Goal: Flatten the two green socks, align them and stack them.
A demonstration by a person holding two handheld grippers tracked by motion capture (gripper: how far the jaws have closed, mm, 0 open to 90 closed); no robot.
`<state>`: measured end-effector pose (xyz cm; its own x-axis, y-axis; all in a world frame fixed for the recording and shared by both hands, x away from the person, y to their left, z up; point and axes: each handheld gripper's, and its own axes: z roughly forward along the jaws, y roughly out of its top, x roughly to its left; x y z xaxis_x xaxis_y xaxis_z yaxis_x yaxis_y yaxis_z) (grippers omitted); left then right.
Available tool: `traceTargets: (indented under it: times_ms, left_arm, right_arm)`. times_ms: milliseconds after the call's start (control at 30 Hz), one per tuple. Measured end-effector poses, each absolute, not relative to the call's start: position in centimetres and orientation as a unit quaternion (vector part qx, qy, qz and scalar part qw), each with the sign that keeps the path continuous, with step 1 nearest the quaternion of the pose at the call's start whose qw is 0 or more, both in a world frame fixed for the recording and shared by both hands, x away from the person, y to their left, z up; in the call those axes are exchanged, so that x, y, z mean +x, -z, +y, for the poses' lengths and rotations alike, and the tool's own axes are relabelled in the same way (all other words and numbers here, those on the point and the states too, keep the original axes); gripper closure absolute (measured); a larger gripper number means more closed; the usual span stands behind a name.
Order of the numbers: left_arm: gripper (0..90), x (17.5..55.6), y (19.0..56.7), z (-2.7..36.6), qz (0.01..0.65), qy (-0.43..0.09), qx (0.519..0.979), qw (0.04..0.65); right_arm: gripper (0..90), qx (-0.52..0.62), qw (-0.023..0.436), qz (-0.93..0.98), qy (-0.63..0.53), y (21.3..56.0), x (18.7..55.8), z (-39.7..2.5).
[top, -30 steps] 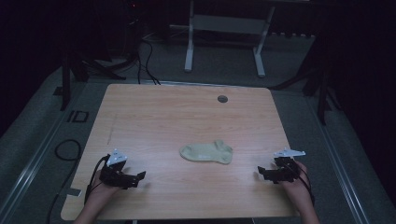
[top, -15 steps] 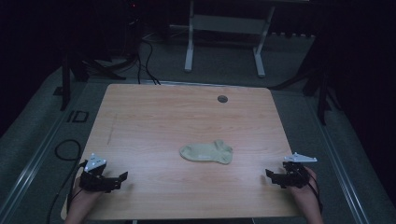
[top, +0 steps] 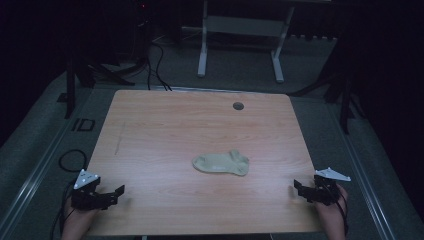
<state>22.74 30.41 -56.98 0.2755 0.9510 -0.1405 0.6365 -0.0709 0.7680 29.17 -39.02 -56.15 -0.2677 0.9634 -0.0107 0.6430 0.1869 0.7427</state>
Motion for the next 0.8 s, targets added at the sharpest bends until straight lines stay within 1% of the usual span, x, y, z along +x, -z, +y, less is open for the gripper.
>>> traceTargets:
  times_ms: [267,400,800]
  left_arm:
    - [1.8,23.02,56.93,30.56,0.581,-0.232,0.686,0.37]
    - [1.8,23.32,57.05,30.05,0.578,-0.256,0.693,0.347]
    - [1.8,23.05,57.06,30.24,0.585,-0.266,0.682,0.35]
  right_arm:
    - [14.1,0.567,0.273,0.713,-0.309,56.41,29.13,-38.97]
    - [14.1,0.57,0.281,0.709,-0.307,56.4,29.09,-38.93]
    - [14.1,0.569,0.292,0.705,-0.306,56.38,29.06,-38.84]
